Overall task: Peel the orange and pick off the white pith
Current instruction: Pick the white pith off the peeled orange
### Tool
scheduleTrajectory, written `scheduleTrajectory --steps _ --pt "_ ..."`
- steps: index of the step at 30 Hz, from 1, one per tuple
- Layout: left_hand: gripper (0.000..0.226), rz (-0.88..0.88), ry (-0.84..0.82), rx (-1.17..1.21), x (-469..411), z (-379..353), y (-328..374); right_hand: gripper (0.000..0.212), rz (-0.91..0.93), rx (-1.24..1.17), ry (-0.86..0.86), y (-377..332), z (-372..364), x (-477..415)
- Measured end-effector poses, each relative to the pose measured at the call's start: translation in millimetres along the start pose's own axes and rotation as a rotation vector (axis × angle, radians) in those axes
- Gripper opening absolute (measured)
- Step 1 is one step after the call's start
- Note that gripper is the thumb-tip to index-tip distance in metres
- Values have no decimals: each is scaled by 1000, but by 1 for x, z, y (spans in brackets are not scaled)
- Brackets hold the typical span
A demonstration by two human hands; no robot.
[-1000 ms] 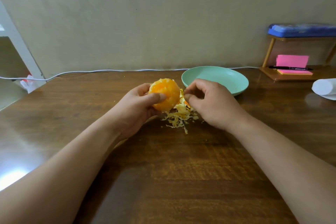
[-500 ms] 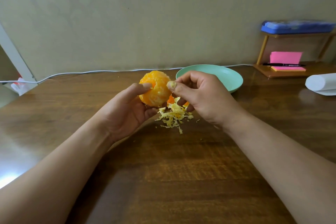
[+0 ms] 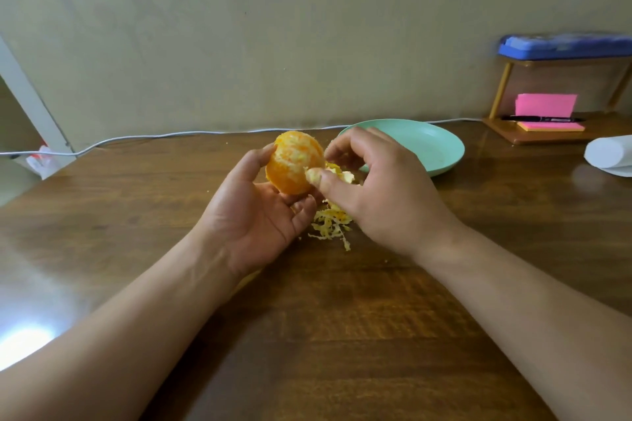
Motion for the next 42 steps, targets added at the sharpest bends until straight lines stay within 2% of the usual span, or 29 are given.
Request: scheduleTrajectory --steps 3,10,14,19,23,26,28,30,33,34,35,36,38,40,42 --pt "63 -3 45 4 -2 1 -3 27 34 83 -28 -6 -7 3" --pt "57 -46 91 -7 -3 -3 -8 11 -9 81 0 -3 -4 3" --pt "56 -73 91 18 -3 -6 -9 11 -38 84 -8 -2 -6 1" --pt "62 -41 72 54 -3 -4 -9 12 -161 23 -13 16 -8 1" --pt "64 -22 77 135 0 1 -4 9 -280 41 -139 38 -7 2" --pt "63 -39 104 202 1 6 -1 21 -188 21 -125 26 -2 0" --pt "60 -60 129 231 2 8 0 16 -143 60 -147 21 -5 0" --pt "58 -77 139 246 3 7 1 28 -145 128 -199 20 -9 2" --pt "58 -100 147 274 2 7 2 13 -105 207 -281 16 -12 1" --pt "58 -109 145 274 2 7 2 27 -89 253 -338 14 -16 1" --pt "59 -121 143 268 1 7 3 27 -84 273 -370 13 -18 2" --pt "61 -129 139 259 0 7 3 15 -77 264 -335 13 -17 1" --pt "66 -140 125 238 -1 8 4 7 -60 250 -251 11 -12 1" --pt "62 -144 132 214 -1 8 5 19 -69 231 -264 11 -15 1" --pt "52 -157 186 145 -1 9 5 7 -75 206 -249 12 -14 1"
Point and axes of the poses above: each hand's wrist, its own x-axis away from the middle knuckle, its own z-axis out of the back of the hand, y = z × x, the point moved 6 cm from there along -x, towards the middle knuckle, and after that the axes turned 10 degrees about z, right-handed, at the moved point
